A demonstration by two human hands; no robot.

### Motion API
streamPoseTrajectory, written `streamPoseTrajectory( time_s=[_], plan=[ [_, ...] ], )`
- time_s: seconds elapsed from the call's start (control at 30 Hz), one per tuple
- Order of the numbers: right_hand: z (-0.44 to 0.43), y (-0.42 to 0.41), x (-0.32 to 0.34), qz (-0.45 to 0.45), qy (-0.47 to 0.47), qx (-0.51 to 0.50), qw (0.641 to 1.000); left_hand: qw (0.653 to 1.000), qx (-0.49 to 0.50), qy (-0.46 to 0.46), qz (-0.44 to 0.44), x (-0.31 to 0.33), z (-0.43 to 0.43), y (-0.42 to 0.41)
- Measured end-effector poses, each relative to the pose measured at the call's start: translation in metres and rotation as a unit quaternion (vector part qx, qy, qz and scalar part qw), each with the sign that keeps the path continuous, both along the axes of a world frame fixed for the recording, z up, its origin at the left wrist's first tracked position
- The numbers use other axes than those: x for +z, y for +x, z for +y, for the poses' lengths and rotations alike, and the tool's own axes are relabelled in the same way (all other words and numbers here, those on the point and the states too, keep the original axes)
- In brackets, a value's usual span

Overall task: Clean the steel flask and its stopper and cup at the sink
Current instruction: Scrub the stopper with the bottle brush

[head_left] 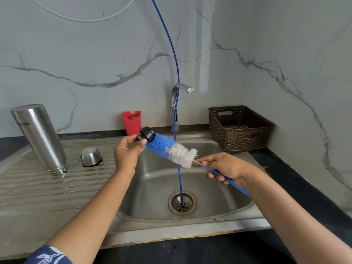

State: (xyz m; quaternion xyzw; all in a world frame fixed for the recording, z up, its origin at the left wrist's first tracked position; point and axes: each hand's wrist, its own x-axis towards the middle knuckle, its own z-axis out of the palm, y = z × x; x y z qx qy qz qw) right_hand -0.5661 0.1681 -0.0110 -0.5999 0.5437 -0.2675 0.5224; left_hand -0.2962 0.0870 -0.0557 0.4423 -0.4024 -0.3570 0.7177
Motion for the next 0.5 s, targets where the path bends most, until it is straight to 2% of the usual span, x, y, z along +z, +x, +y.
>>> streamPoseTrajectory(
  time_s=[0.13,0.3,0.5],
  plan=[
    [0.007,-0.007,-0.005,-0.054,0.05,0.02,0.997,0.999,0.03,-0.013,0.003,0.002,0.002,0.01],
    [-0.002,0.001,-0.01,-0.067,0.057,0.002,0.996,1.0,0.001,-0.002,-0.024,-0.006,0.005,0.0],
    [0.0,-0.007,-0.015,-0.085,0.073,0.014,0.994,0.997,-0.013,0.027,0.066,-0.001,0.004,0.0]
  ],
)
